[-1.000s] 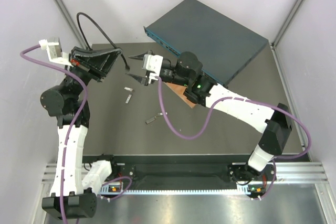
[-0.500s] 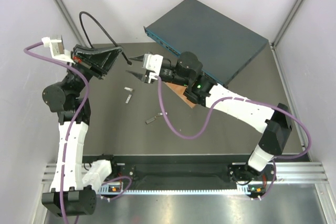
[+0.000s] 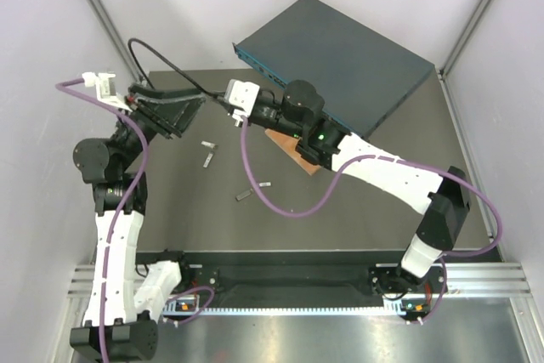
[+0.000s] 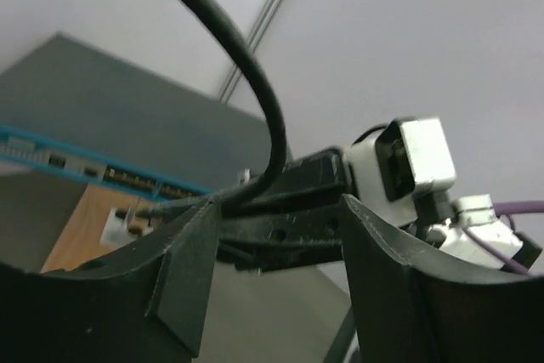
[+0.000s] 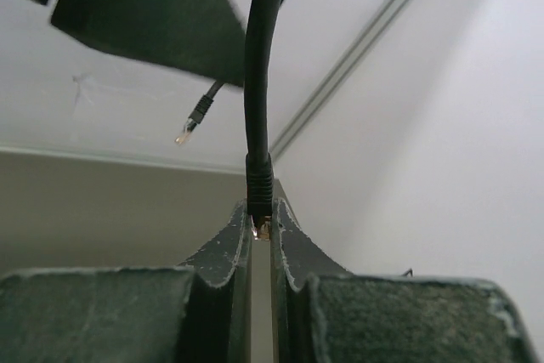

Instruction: Insert the plug into the switch port

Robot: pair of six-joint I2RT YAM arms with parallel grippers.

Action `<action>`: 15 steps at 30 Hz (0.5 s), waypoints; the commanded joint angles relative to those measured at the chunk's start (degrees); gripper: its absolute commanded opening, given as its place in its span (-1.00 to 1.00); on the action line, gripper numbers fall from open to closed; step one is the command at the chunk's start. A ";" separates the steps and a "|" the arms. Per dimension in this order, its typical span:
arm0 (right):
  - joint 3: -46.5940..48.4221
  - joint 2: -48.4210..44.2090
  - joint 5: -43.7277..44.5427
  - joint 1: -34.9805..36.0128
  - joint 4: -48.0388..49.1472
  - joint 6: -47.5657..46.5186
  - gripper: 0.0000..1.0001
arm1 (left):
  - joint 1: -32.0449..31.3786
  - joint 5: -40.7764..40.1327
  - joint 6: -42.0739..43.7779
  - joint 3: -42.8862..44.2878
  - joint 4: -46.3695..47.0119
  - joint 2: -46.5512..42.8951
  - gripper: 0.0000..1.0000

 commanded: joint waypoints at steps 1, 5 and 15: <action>3.50 -1.90 2.76 -1.45 -4.67 -3.60 -1.00 | -0.03 5.33 8.09 -0.67 -16.13 -1.97 0.27; 3.94 -2.16 4.17 -3.03 -7.85 -7.55 -1.00 | -0.12 14.99 27.61 2.39 -37.99 -1.54 0.38; -3.26 -4.88 3.11 -4.00 -13.22 -20.21 -1.00 | -0.12 20.02 73.96 23.93 -86.67 -0.13 0.34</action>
